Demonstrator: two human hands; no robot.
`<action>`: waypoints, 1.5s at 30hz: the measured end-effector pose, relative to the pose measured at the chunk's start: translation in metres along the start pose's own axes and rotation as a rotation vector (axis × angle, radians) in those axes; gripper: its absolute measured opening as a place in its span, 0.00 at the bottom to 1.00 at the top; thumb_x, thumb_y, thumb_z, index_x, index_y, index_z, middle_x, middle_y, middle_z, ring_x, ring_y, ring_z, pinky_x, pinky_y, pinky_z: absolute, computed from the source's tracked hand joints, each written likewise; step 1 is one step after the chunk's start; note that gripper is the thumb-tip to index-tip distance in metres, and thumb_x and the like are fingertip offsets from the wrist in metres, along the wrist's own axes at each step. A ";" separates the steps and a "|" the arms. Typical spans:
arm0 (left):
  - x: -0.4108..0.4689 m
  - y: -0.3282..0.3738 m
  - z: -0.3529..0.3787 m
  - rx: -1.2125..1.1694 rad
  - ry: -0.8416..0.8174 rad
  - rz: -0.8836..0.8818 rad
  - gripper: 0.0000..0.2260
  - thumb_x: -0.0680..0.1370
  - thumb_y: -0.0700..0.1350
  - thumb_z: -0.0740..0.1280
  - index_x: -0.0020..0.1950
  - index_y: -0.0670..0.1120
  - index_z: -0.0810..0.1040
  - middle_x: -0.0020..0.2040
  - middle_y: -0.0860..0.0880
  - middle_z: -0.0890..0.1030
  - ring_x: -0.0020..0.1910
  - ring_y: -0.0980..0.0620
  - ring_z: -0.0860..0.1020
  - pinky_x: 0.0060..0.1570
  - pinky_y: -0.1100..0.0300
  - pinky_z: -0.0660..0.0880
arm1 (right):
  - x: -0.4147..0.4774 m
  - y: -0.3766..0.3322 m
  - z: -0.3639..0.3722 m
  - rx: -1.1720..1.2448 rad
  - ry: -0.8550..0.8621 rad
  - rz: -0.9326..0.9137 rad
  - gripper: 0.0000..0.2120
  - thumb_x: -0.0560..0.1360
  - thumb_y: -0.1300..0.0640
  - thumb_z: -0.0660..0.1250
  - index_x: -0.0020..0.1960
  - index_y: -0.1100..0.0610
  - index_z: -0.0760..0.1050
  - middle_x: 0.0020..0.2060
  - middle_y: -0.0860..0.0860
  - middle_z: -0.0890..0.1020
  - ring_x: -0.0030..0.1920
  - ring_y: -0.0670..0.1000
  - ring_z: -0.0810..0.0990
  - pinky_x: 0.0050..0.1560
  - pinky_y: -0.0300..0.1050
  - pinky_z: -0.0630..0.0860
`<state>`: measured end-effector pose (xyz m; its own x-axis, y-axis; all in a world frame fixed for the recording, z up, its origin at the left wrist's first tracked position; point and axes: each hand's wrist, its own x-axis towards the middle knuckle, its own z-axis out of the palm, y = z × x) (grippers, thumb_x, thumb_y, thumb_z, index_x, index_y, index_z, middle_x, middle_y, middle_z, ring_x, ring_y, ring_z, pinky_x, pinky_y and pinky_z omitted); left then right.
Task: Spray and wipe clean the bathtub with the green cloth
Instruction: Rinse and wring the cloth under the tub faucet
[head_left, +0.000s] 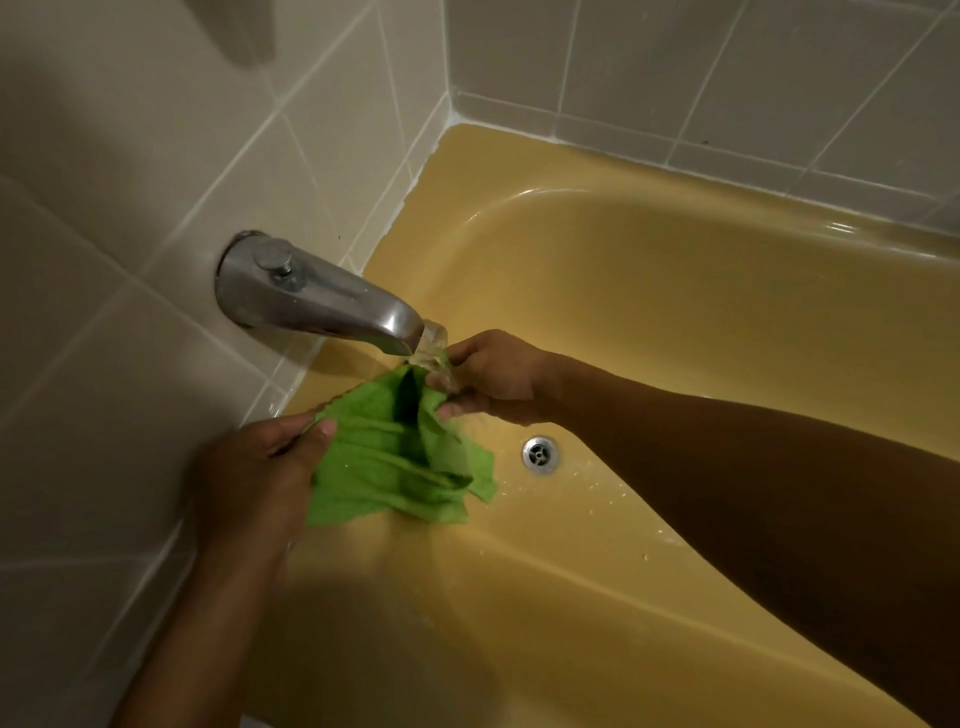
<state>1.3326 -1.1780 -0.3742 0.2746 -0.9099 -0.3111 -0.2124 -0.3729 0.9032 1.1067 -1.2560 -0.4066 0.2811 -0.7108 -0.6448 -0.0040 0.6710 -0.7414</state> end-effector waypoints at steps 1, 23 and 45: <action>0.000 0.001 0.000 -0.002 -0.005 -0.006 0.10 0.79 0.38 0.72 0.54 0.53 0.82 0.32 0.67 0.82 0.34 0.70 0.81 0.33 0.75 0.74 | -0.002 0.000 0.000 -0.008 0.000 -0.008 0.10 0.78 0.74 0.65 0.59 0.72 0.79 0.44 0.56 0.83 0.35 0.49 0.84 0.39 0.43 0.83; 0.008 0.013 0.022 0.176 -0.027 0.053 0.04 0.79 0.41 0.73 0.50 0.50 0.85 0.43 0.47 0.86 0.44 0.42 0.85 0.50 0.42 0.83 | -0.003 0.005 0.033 0.067 0.162 -0.241 0.10 0.83 0.64 0.64 0.49 0.70 0.79 0.45 0.56 0.76 0.40 0.55 0.75 0.42 0.48 0.76; 0.042 0.031 0.062 0.445 -0.606 0.130 0.16 0.78 0.57 0.70 0.65 0.57 0.81 0.56 0.60 0.83 0.55 0.60 0.79 0.50 0.64 0.72 | -0.026 -0.019 -0.027 -0.135 -0.155 -0.103 0.03 0.77 0.69 0.70 0.47 0.64 0.81 0.38 0.54 0.86 0.37 0.50 0.84 0.39 0.43 0.81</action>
<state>1.2797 -1.2394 -0.3776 -0.3139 -0.8442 -0.4345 -0.6010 -0.1776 0.7793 1.0734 -1.2563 -0.3811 0.4302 -0.7263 -0.5361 -0.0928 0.5552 -0.8265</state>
